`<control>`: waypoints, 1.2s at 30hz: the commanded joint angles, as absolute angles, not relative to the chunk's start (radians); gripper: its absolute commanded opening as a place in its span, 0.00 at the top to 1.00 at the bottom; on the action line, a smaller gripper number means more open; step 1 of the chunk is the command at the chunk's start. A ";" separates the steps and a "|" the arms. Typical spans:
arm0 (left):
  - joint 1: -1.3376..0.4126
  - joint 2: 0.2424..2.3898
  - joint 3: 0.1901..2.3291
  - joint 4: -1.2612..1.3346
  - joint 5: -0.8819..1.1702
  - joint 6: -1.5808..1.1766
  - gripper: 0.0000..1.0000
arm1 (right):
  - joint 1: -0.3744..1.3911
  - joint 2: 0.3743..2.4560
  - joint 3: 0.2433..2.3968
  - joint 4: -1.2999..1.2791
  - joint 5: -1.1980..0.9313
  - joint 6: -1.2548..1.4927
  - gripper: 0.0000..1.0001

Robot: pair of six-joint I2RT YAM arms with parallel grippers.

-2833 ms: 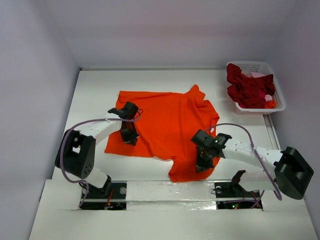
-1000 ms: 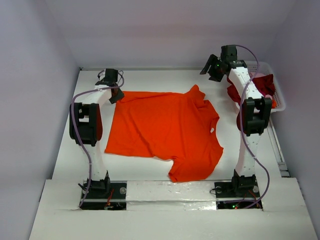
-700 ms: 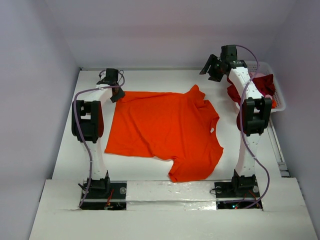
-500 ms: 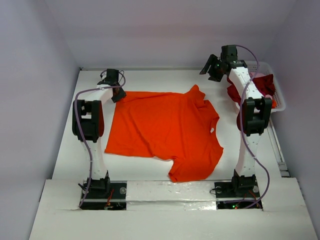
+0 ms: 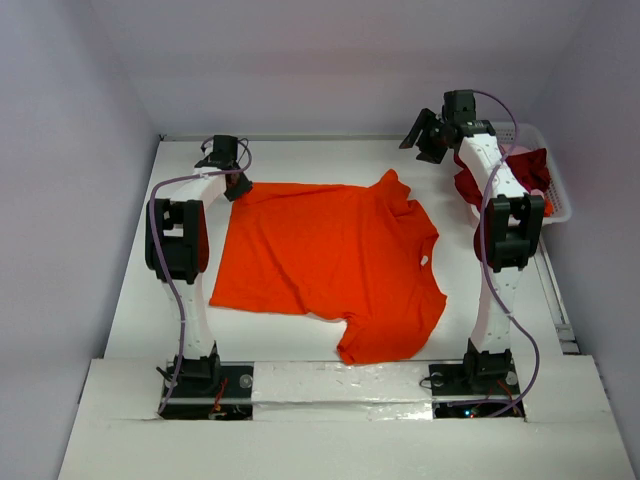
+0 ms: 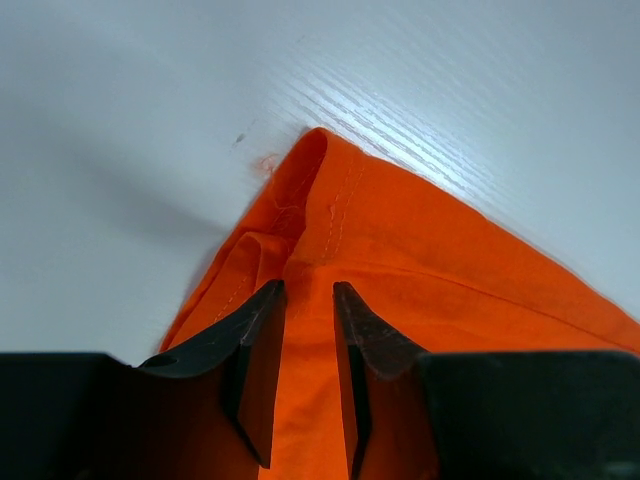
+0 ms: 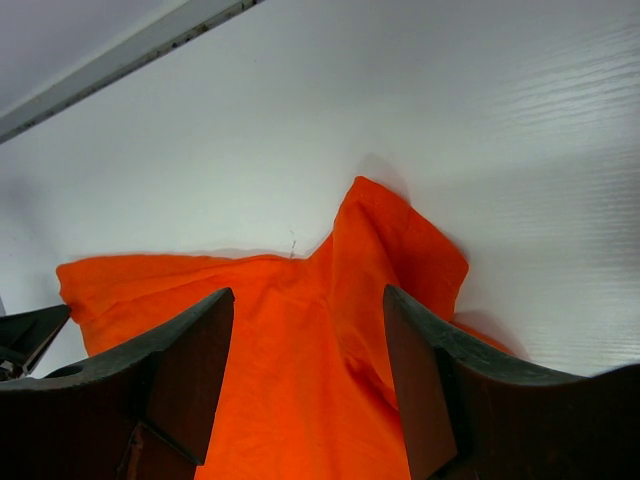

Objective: Fold and stack the t-shirts
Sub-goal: Grap the side of the flattened tshirt furthest away from the robot with both arms

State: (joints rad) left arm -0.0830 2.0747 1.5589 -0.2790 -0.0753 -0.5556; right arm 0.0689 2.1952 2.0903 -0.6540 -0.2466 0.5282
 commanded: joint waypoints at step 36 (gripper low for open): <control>-0.057 2.117 1.629 -0.268 -0.074 -0.558 0.70 | 0.049 2.180 2.115 -0.603 -0.307 0.549 0.34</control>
